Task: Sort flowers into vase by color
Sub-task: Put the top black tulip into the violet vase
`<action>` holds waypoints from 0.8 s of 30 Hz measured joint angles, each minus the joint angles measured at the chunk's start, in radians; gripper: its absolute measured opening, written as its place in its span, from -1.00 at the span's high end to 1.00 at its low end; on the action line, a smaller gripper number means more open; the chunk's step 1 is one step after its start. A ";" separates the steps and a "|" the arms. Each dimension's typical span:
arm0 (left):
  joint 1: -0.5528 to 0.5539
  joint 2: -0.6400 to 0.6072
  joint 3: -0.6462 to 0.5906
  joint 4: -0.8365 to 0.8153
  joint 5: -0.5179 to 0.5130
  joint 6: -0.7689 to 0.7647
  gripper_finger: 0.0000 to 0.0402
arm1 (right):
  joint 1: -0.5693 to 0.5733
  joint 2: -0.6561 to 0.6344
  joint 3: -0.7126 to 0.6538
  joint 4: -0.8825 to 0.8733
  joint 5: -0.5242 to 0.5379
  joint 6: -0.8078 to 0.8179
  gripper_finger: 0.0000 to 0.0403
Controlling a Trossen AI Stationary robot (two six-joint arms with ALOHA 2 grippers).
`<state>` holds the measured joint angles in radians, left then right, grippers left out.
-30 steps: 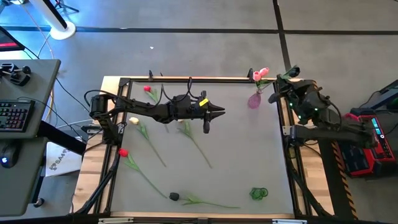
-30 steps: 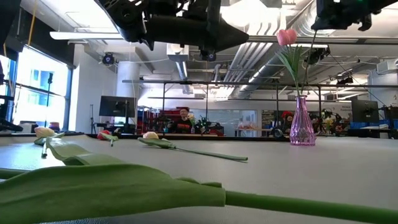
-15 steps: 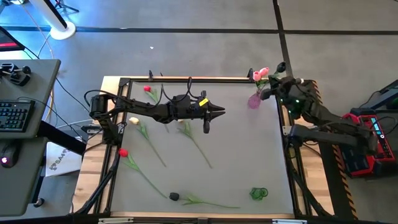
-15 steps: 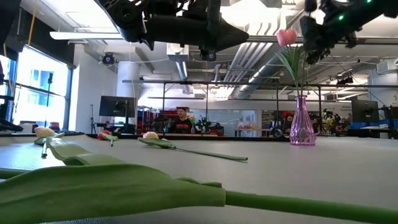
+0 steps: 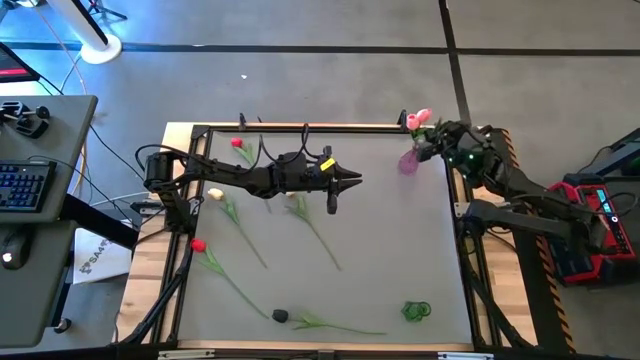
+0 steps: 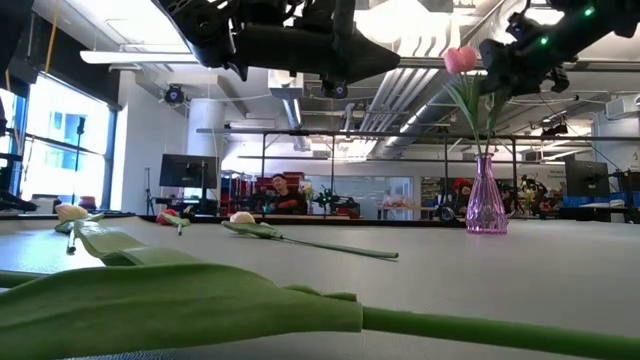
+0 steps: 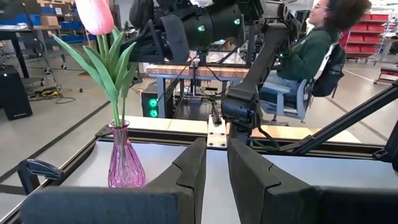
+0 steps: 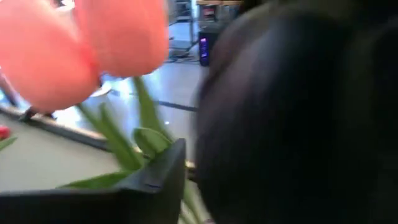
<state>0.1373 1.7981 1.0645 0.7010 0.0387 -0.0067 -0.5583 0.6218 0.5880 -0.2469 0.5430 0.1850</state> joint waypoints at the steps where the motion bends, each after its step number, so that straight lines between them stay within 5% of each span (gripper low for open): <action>1: 0.000 0.000 0.000 0.000 0.000 0.000 0.73 | 0.000 0.000 0.000 0.000 -0.019 -0.001 0.04; 7: 0.004 -0.030 0.000 -0.112 -0.008 0.069 0.73 | 0.003 -0.039 0.008 -0.075 -0.092 0.085 -0.28; 15: 0.004 -0.157 0.000 -0.372 -0.161 0.090 0.73 | 0.001 -0.085 0.183 -0.440 0.050 0.137 -0.33; 24: -0.026 -0.165 0.001 -0.365 -0.161 0.095 0.73 | 0.005 -0.088 0.321 -0.460 -0.216 0.077 -0.33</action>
<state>0.1110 1.6329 1.0653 0.3364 -0.1223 0.0885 -0.5537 0.5339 0.9087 -0.7067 0.3274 0.2615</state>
